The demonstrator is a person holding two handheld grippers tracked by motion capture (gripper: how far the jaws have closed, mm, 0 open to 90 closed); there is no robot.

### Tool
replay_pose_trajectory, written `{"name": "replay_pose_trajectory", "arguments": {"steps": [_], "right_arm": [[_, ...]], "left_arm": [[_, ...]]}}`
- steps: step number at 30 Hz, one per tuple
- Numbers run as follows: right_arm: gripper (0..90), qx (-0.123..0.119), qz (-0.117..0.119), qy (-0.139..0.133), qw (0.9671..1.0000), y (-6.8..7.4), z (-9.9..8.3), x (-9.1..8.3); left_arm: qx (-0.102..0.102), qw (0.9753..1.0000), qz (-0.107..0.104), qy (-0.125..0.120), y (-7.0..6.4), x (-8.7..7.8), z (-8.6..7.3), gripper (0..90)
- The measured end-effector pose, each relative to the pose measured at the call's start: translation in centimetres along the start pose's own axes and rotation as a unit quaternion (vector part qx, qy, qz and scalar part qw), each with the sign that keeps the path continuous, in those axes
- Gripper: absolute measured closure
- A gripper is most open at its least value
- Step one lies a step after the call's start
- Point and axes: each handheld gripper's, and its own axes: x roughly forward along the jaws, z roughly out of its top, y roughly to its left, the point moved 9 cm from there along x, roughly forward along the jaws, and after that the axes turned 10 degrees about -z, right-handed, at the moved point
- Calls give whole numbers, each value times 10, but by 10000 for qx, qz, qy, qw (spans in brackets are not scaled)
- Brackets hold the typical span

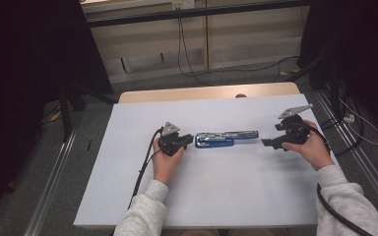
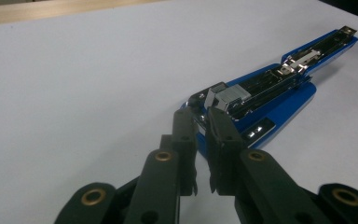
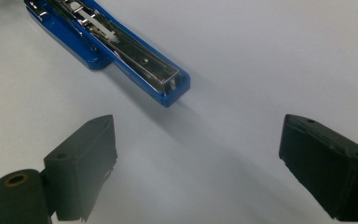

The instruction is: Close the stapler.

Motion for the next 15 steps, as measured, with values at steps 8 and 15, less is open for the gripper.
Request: {"name": "replay_pose_trajectory", "arguments": {"steps": [8, 15], "right_arm": [[159, -62, -100, 101, 9999, -3, -3, 3], [497, -215, -201, 307, 9991, -2, -6, 9]], "left_arm": [[-66, 9996, 16, 270, 1, 5, -3, 872], [-67, 9982, 23, 604, 0, 11, -7, 893]]}}
